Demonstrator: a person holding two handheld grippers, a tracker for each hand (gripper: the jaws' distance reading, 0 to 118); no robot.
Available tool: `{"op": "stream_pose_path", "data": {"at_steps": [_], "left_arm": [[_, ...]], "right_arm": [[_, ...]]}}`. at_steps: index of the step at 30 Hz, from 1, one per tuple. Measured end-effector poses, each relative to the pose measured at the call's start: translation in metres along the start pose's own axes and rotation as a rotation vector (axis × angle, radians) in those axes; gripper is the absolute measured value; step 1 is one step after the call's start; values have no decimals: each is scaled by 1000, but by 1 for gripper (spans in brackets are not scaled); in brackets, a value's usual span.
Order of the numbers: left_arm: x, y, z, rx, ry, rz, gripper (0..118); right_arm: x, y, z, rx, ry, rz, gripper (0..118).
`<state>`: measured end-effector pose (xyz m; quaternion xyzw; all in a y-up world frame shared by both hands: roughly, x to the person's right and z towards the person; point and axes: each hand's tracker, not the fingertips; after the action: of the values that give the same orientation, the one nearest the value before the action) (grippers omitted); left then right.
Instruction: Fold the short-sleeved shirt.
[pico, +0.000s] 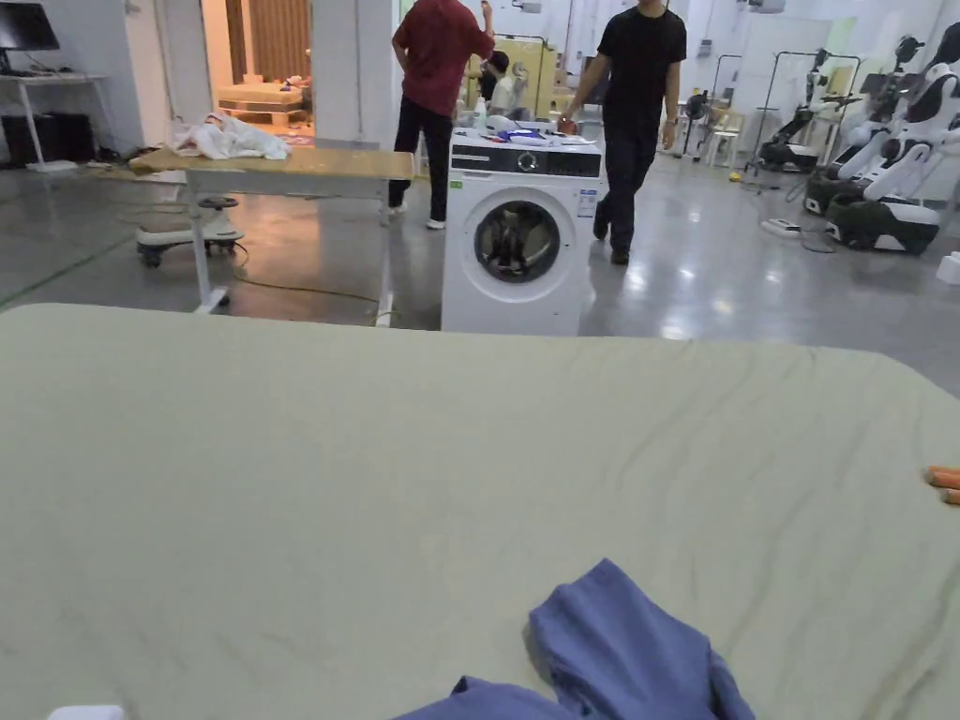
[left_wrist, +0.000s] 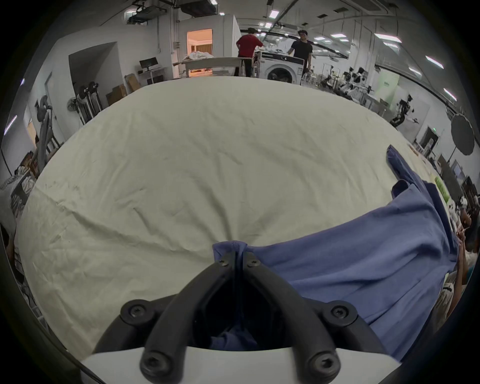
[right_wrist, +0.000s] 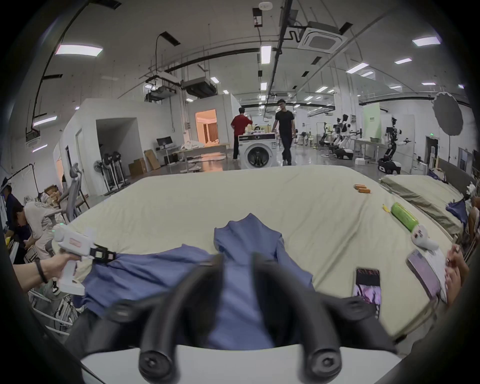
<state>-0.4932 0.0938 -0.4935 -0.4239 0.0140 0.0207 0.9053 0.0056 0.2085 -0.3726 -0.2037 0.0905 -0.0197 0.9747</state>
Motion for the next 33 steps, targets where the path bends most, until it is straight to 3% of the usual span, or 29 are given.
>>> {"op": "stream_pose_path", "data": {"at_steps": [2,7,10,11,13,14,16,19,20,22,24,26,29,33], "left_arm": [[-3,4,-1,-36,-28,6,2],[-12,6,-2,-61,-64,53,2],[-13,6,-2,-64,-73,68,2],[-14,6,-2,-64,-75,75,2],[-14,6,-2,-63,-74,88,2],[-14,5,-3,-62,-73,92,2],[-12,3,-3,-54,-69,89,2],[-11,2,-1,-38,-64,62,2],[-13,1,2,-10,-87,37,1],[-25,6,10,6,-129,111,0],[-37,14,35,89,-152,192,0],[-42,27,69,204,-178,185,0],[-40,54,131,355,-228,128,0],[-37,94,209,534,-241,79,0]], "right_arm": [[17,13,-50,-69,-5,-25,77],[68,26,-195,-353,32,-105,77],[90,24,-261,-473,-75,-74,76],[95,22,-277,-530,-134,-77,74],[100,14,-291,-648,-189,-53,47],[99,10,-290,-670,-178,-39,42],[94,13,-276,-597,-152,-25,4],[93,15,-266,-568,-139,-27,2],[94,18,-256,-531,-124,-89,2],[99,27,-233,-450,-78,-140,2],[98,43,-202,-379,-64,-97,2],[97,64,-167,-293,-48,-51,2],[90,95,-107,-143,-51,-85,2],[86,139,-49,37,-78,-64,2]]}}
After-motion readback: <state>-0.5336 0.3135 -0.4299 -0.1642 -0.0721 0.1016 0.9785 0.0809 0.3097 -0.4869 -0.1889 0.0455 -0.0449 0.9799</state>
